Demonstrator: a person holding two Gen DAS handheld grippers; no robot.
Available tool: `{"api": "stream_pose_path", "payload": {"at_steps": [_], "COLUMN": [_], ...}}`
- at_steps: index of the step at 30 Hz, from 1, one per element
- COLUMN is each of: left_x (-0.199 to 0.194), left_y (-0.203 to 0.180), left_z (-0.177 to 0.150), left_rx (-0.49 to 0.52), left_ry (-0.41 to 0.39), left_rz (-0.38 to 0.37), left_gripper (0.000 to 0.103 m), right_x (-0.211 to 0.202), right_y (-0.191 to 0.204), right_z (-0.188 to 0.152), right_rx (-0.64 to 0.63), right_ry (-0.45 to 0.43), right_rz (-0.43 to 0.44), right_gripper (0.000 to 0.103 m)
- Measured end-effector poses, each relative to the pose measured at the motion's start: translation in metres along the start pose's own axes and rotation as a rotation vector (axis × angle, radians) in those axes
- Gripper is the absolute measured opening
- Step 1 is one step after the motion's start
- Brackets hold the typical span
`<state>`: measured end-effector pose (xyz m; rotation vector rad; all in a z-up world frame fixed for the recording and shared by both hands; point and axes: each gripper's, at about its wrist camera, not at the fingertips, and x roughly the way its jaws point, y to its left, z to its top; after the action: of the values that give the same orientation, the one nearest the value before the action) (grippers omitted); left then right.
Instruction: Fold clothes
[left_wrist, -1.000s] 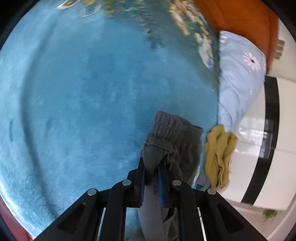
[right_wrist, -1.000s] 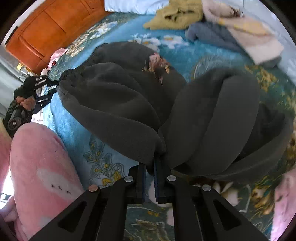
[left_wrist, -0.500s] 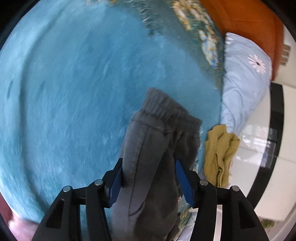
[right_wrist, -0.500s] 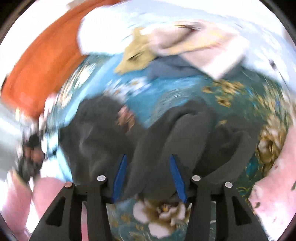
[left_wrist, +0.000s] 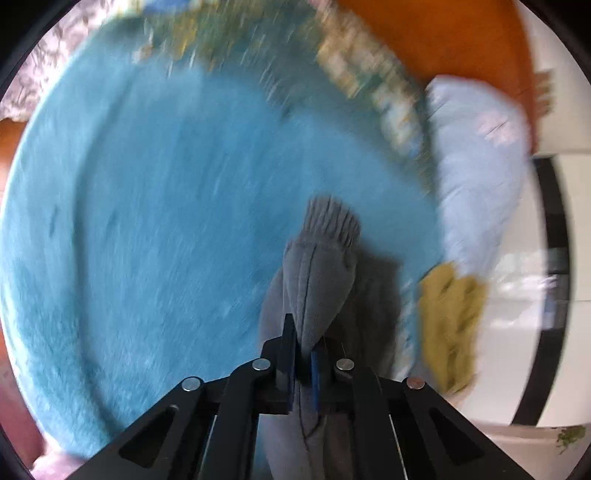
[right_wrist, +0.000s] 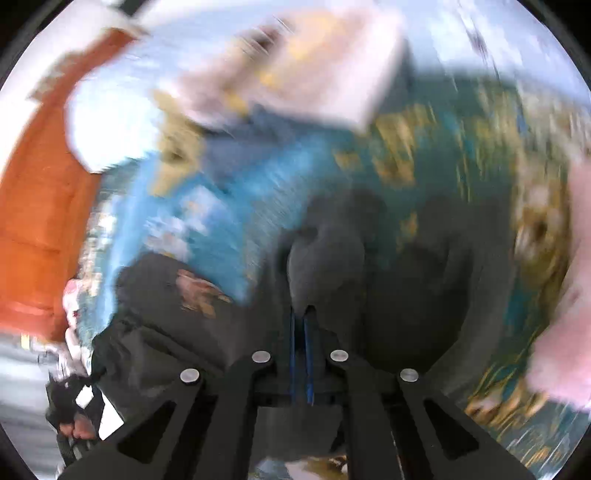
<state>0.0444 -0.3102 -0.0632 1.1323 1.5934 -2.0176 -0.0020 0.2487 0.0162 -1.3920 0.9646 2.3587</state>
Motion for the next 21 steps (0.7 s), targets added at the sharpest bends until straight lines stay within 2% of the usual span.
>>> {"api": "stream_pose_path", "payload": {"at_steps": [2,3,6,8,10,14,17,19,21], "left_x": [-0.019,-0.019,-0.01,-0.007,-0.009,-0.003,0.001,0.004,0.006], "left_y": [0.0,0.003,0.01,0.018,0.023,0.022,0.019,0.021,0.023], "left_z": [0.002,0.003,0.005,0.006,0.005,0.004,0.005,0.006,0.007], "left_rx": [0.011,0.003,-0.054,-0.102,-0.125,-0.131,-0.123,-0.133,-0.145], "left_ry": [-0.092,-0.084,-0.045,-0.022,-0.013,-0.005,0.003,0.007,0.011], "left_rz": [-0.048,-0.051,-0.046,-0.044,-0.049,-0.045,-0.035,-0.036,-0.038], "left_gripper": [0.006,0.006,0.006,0.006,0.006,0.006,0.006,0.006,0.006], "right_x": [-0.049,-0.063,-0.075,-0.049,-0.033,-0.029,-0.028,-0.014,0.007], "right_y": [0.001,-0.003,-0.03,-0.054,-0.067,-0.056,-0.019,0.0,0.015], "right_z": [0.0,-0.002,-0.007,-0.018,-0.028,-0.029,-0.009,0.006,0.024], "right_rx": [-0.045,-0.044,-0.004,0.041,0.094,0.097,0.008,-0.005,-0.001], "right_ry": [-0.176,-0.219,-0.211,-0.093,-0.036,-0.057,-0.081,-0.066,-0.036], "right_rz": [0.077,0.076,0.013,-0.083,-0.118,-0.066,-0.056,-0.064,-0.081], "right_gripper": [0.003,0.003,0.003,0.004,0.004,0.006,0.006,0.016,0.057]}}
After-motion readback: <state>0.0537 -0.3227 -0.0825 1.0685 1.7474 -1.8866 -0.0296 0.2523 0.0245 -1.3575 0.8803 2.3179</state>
